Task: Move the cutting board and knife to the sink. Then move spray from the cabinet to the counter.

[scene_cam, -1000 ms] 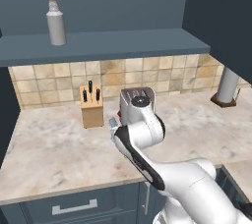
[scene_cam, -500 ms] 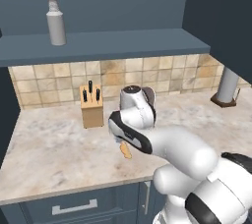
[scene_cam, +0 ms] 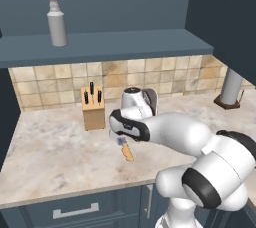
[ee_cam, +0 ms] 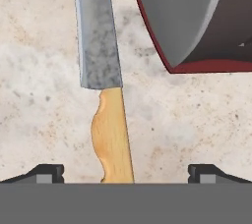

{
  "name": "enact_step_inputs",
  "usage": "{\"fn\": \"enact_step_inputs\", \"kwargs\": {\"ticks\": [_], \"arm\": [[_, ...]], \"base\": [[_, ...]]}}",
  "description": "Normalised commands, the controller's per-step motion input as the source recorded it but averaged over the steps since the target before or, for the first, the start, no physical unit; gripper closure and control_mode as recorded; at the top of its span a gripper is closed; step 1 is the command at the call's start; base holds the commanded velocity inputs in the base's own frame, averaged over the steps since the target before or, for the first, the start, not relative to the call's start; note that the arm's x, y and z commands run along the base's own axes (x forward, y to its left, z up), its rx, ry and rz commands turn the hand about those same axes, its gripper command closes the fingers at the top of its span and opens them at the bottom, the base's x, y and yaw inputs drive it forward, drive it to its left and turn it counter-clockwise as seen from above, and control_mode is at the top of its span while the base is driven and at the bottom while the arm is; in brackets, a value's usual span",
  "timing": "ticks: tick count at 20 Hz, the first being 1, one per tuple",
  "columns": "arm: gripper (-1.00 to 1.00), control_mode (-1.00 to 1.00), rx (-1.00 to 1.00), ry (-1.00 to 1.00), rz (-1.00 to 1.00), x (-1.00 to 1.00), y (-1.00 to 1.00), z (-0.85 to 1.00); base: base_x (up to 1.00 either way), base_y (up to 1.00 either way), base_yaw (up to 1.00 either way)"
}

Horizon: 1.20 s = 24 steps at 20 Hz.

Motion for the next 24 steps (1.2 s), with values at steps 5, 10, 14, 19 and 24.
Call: {"fn": "enact_step_inputs", "kwargs": {"ticks": [5,10,14,19,24], "arm": [[-1.0,-1.0,0.02,0.0,0.03,-0.08,0.0,-0.22],[-1.0,-1.0,0.0,0.0,0.01,-0.03,0.05,-0.12],[-1.0,-1.0,0.0,0.0,0.0,-0.13,0.08,-0.21],[-1.0,-1.0,0.0,0.0,0.0,-0.06,0.06,-0.26],[-1.0,-1.0,0.0,0.0,0.0,0.02,0.0,-0.12]], "base": [[0.0,0.0,0.0],[0.0,0.0,0.0],[0.0,0.0,0.0],[0.0,0.0,0.0],[0.0,0.0,0.0]]}}
